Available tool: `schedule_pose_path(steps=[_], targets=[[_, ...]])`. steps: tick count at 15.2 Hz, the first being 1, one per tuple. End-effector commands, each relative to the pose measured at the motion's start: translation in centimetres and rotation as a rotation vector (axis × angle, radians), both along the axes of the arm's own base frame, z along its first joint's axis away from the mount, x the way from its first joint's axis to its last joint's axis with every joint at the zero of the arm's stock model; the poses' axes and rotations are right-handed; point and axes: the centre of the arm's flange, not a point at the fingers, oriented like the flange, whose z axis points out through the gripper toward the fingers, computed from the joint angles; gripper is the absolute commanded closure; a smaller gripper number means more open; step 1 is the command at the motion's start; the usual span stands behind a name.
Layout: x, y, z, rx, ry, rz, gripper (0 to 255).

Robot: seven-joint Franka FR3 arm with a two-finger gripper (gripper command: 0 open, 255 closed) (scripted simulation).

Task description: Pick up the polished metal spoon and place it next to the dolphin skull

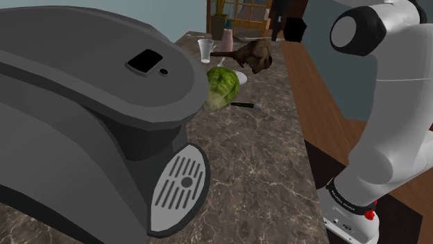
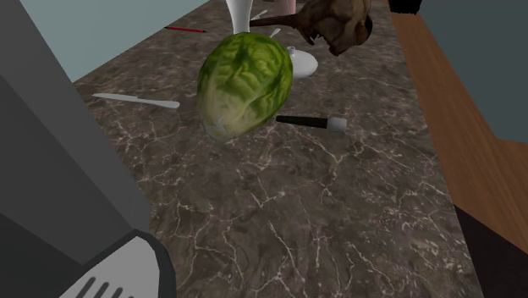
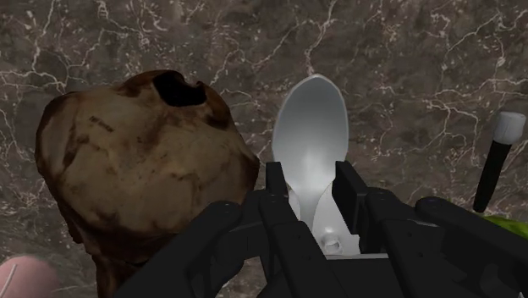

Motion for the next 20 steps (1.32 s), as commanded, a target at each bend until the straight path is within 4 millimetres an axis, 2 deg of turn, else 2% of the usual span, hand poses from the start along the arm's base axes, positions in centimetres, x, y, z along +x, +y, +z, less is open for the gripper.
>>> schedule_pose_path(steps=[1,20], targets=[[-0.1,0.1,-1.1,0.0,-0.001,0.0,255],[-0.1,0.1,-11.1,0.0,-0.001,0.0,255]])
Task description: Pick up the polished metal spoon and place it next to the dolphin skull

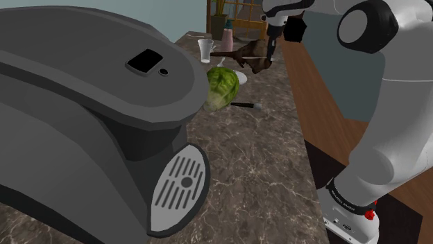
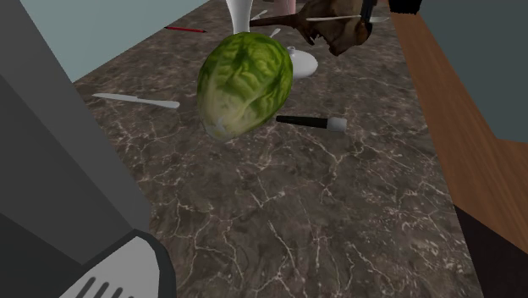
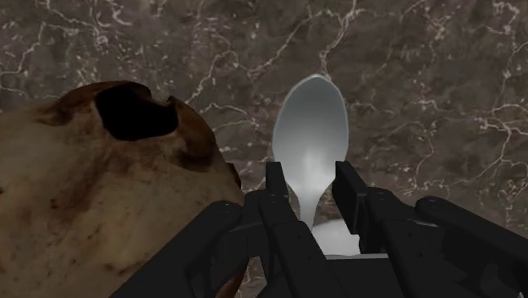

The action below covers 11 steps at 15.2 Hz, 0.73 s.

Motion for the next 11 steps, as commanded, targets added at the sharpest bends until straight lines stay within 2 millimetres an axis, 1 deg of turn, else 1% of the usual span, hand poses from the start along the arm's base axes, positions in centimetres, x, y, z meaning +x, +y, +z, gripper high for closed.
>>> schedule_pose_path(steps=[1,11], targets=[[0.0,0.0,-1.2,0.0,0.0,0.0,255],[0.0,0.0,-6.5,0.0,0.0,0.0,255]])
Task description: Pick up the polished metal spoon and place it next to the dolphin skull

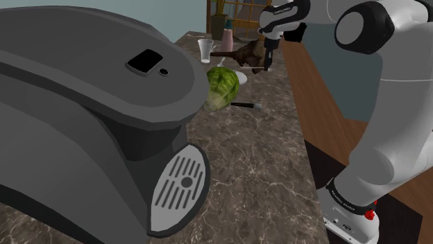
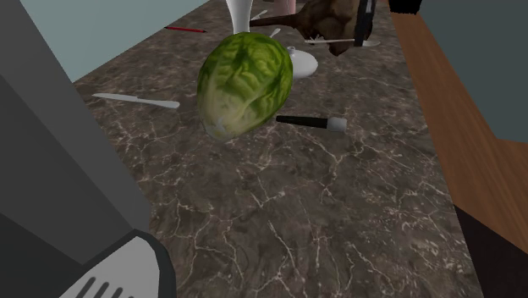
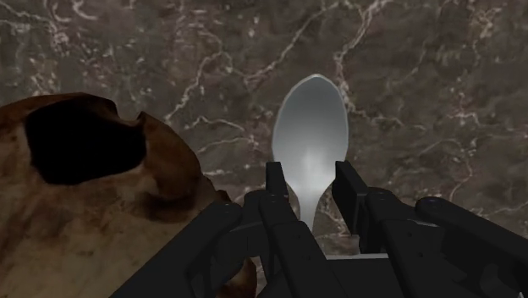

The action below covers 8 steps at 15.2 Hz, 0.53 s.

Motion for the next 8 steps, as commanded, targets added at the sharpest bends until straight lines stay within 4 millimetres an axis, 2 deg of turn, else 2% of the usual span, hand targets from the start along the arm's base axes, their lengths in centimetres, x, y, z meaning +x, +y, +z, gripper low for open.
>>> schedule_pose_path(steps=[1,8], targets=[[0.0,0.1,-1.1,0.0,0.0,0.0,255],[0.0,0.1,-4.7,0.0,0.0,0.0,255]])
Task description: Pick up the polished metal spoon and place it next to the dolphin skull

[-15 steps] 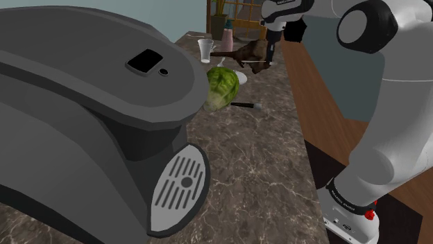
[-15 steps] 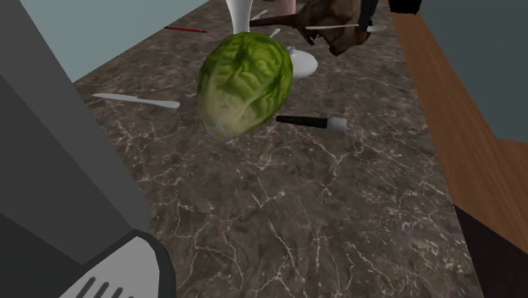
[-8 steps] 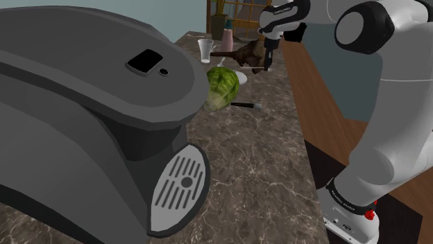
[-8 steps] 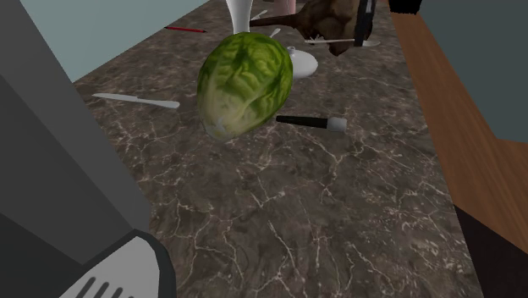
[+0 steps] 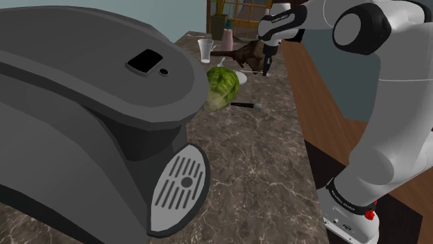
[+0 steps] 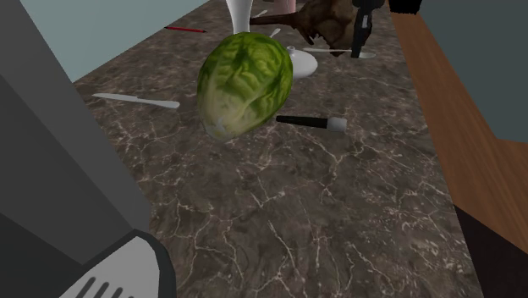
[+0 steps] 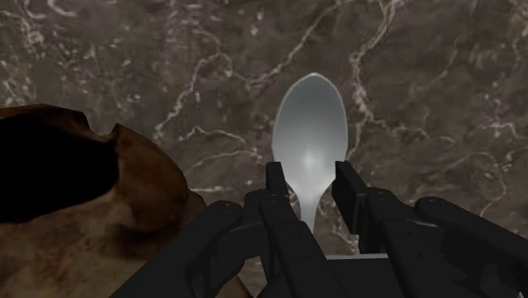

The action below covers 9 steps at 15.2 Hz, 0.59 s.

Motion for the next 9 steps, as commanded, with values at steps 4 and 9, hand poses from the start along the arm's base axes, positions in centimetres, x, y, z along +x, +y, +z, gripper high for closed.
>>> schedule_pose_path(steps=[4,9], targets=[[0.06,0.16,-2.58,0.005,0.012,0.002,255],[0.05,0.16,-2.58,0.005,0.012,0.002,255]])
